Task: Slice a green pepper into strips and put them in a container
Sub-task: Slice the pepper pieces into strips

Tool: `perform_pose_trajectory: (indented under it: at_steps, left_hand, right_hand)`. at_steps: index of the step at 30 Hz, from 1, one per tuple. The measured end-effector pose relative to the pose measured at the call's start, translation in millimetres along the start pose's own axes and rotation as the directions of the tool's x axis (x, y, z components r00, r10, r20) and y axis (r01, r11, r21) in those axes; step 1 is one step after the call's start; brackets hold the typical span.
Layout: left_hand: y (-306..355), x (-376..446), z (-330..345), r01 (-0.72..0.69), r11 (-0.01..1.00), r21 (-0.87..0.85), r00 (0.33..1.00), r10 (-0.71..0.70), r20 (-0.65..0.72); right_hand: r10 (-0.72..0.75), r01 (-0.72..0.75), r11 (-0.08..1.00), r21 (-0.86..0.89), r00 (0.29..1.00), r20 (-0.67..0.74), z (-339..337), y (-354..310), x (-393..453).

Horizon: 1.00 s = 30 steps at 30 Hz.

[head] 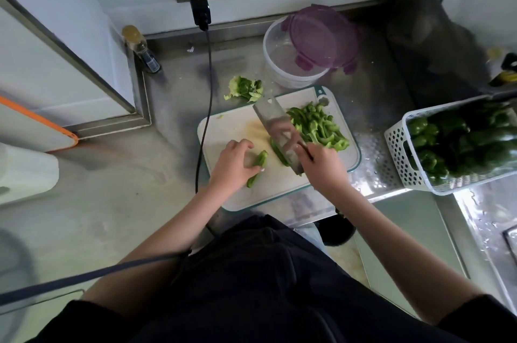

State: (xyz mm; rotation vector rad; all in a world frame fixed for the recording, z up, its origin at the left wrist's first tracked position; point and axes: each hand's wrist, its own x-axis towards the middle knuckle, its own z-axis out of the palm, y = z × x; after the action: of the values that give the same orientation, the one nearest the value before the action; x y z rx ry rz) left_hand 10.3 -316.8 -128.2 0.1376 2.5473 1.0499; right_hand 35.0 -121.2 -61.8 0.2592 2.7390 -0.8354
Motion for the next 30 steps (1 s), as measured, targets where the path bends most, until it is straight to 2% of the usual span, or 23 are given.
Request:
perform_pose_trajectory:
  at_steps: [3,7,9,12,15,18,21,26,28,30]
  left_hand:
    - [3,5,4,-0.014,1.000,0.028,0.997,0.012,0.078]
    - [11,7,4,-0.052,0.990,0.133,0.997,0.044,0.063]
    - [13,6,4,-0.087,0.989,0.117,0.996,0.083,0.035]
    - [16,6,3,-0.004,0.991,-0.131,1.000,0.001,-0.025]
    - [23,3,-3,0.144,0.878,-0.457,0.989,-0.123,0.077]
    - [29,-3,-9,0.170,0.839,-0.518,0.983,-0.106,0.151]
    - [32,-5,-17,0.154,0.854,-0.496,0.981,-0.072,0.181]
    - [35,-1,-29,0.196,0.861,-0.468,0.947,-0.042,0.319]
    - [34,-1,-31,0.218,0.843,-0.492,0.947,-0.062,0.314]
    - [31,-1,-35,0.244,0.802,-0.546,0.962,-0.129,0.240]
  right_hand:
    - [0.044,-0.044,0.999,0.016,0.999,0.011,11,0,-11]
    - [0.153,-0.159,0.983,0.092,0.986,0.064,27,6,-20]
    - [0.179,-0.186,0.970,0.158,0.982,0.063,32,6,-21]
    - [0.236,-0.240,0.922,0.305,0.970,0.052,36,3,-22]
    - [0.264,-0.275,0.836,0.475,0.960,0.091,36,-10,-21]
    - [0.273,-0.322,0.732,0.600,0.946,0.174,35,-24,-15]
    - [0.254,-0.337,0.710,0.618,0.942,0.220,33,-27,-12]
    - [0.203,-0.297,0.759,0.579,0.954,0.222,31,-23,-10]
    - [0.214,-0.294,0.808,0.511,0.954,0.212,31,-18,-6]
    - [0.225,-0.290,0.859,0.421,0.954,0.198,35,-13,-2]
